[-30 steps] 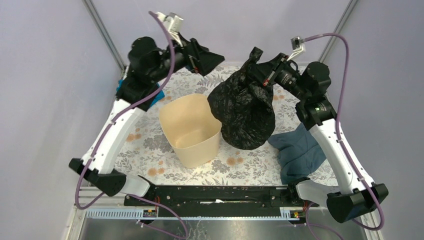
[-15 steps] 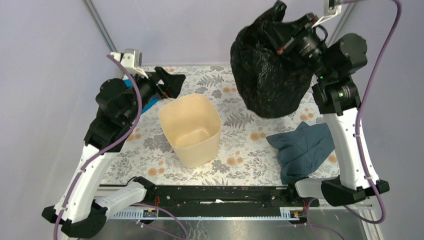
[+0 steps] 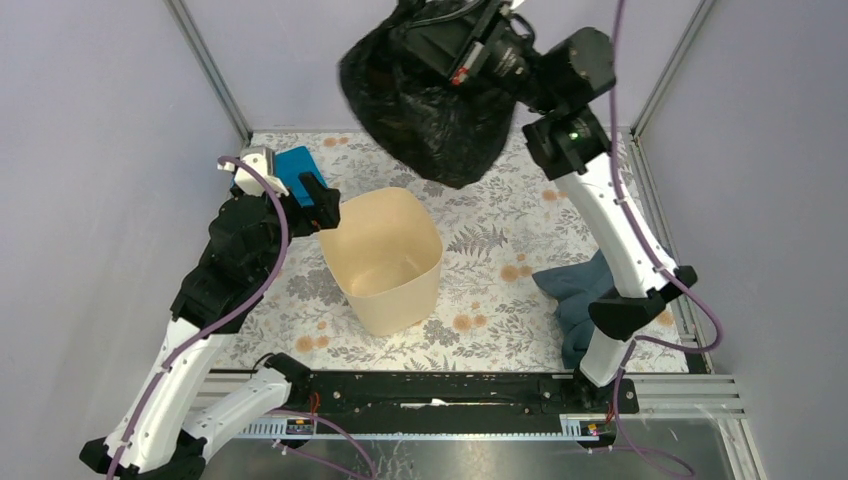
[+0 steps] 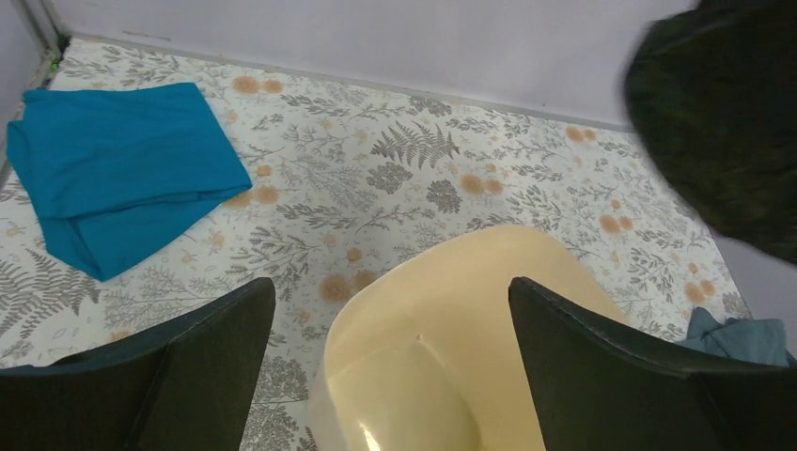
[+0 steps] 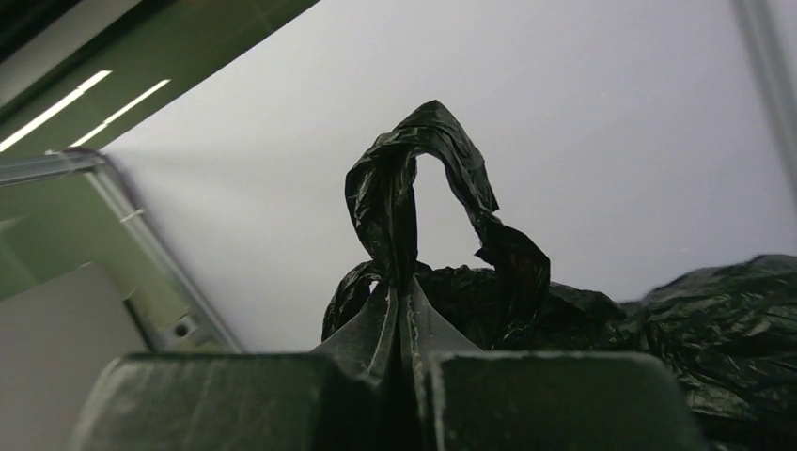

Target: Put the trash bags into the trash bin

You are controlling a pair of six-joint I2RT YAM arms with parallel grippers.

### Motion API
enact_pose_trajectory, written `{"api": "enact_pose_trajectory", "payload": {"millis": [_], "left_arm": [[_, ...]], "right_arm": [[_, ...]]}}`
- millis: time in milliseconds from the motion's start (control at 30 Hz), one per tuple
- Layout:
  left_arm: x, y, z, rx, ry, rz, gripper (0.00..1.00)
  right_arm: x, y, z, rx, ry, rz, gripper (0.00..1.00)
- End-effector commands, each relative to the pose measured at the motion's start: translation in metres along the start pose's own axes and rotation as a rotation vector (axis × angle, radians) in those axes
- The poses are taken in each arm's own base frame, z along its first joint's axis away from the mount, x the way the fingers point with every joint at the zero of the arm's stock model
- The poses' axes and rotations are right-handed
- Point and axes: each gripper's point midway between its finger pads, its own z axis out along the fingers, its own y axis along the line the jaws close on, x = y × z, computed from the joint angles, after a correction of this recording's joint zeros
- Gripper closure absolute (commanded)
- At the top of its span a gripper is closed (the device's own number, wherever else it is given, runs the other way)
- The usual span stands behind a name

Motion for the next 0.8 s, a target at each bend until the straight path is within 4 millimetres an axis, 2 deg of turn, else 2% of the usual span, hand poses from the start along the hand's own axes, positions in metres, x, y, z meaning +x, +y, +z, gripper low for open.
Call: {"api": "enact_pose_trajectory", "payload": {"millis": [0,100,233,367,500,600,700,767], "left_arm": [[-0.012,0.013,-0.011,-0.052,-0.065,-0.022,0.01],[-0.013,0.017,-0.015,-0.063,-0.078,-0.014,0.01],[-0.015,0.021,-0.018,-0.076,-0.092,-0.007,0.01],[-0.021,0.022,-0.024,-0.072,-0.113,-0.008,0.01],[-0.028,0.023,-0.034,-0.059,-0.144,0.011,0.01],[-0.036,0.023,-0.046,-0.033,-0.182,0.026,0.01],[-0.039,0.019,-0.055,0.007,-0.197,0.041,0.01],[-0.037,0.015,-0.056,0.040,-0.187,0.059,0.01]], "right_arm": [[0.003,0.062,0.011,-0.188,-0.008,0.039,1.00],[0.014,0.055,0.010,-0.171,-0.019,0.080,1.00],[0.027,0.026,-0.001,-0.051,-0.052,0.112,1.00],[0.044,0.000,-0.026,0.076,-0.073,0.119,1.00],[0.074,-0.032,-0.054,0.221,-0.051,0.157,1.00],[0.089,-0.048,-0.071,0.305,-0.022,0.136,1.00],[0.090,-0.056,-0.088,0.385,-0.029,0.081,1.00],[0.087,-0.053,-0.093,0.398,-0.028,0.058,1.00]]}}
